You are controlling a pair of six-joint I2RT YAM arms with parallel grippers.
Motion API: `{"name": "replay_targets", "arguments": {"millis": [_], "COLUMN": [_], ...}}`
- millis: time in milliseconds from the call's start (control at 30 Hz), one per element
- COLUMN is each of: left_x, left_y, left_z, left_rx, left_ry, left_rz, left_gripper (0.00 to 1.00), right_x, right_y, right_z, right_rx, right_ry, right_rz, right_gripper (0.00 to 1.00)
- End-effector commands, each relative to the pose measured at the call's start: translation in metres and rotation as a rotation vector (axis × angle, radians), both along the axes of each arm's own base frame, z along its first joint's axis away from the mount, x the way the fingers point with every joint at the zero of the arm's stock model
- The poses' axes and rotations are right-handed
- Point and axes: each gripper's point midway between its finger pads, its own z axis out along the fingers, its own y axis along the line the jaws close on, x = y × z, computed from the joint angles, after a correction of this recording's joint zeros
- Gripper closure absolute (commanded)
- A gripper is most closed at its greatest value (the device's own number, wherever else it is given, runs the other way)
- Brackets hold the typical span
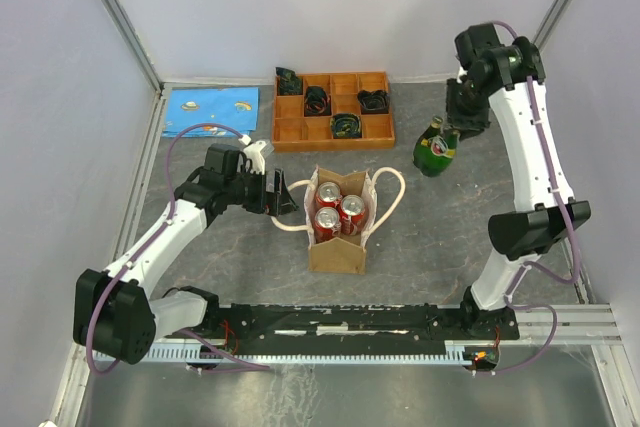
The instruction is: Place the beverage into the canvas bag
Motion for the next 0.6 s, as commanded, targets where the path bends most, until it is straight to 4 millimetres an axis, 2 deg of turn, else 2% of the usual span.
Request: {"name": "replay_targets", "arguments": {"millis": [0,400,567], "left_x": [0.009,0.008,0.007], "left_y": [-0.006,-0.005,-0.005], "left_z": [0.017,0.015,0.014], "left_rx": [-0.024,-0.022,-0.022], "left_ry": [-0.059,-0.053,-0.05], "left_rz": [-0.026,-0.024,-0.023], "left_gripper": [0.05,0.05,0.05], "right_x": [-0.031,-0.012,-0.015], "right_y": [0.031,0.111,0.131], "right_z": [0.038,0.085,0.094], "right_rx": [0.069,0.232,0.273], "right_ry": [-0.028,-0.251,-0.289], "right_rz": [0.046,0.202,0.248], "right_gripper": [1.0,1.0,1.0]}}
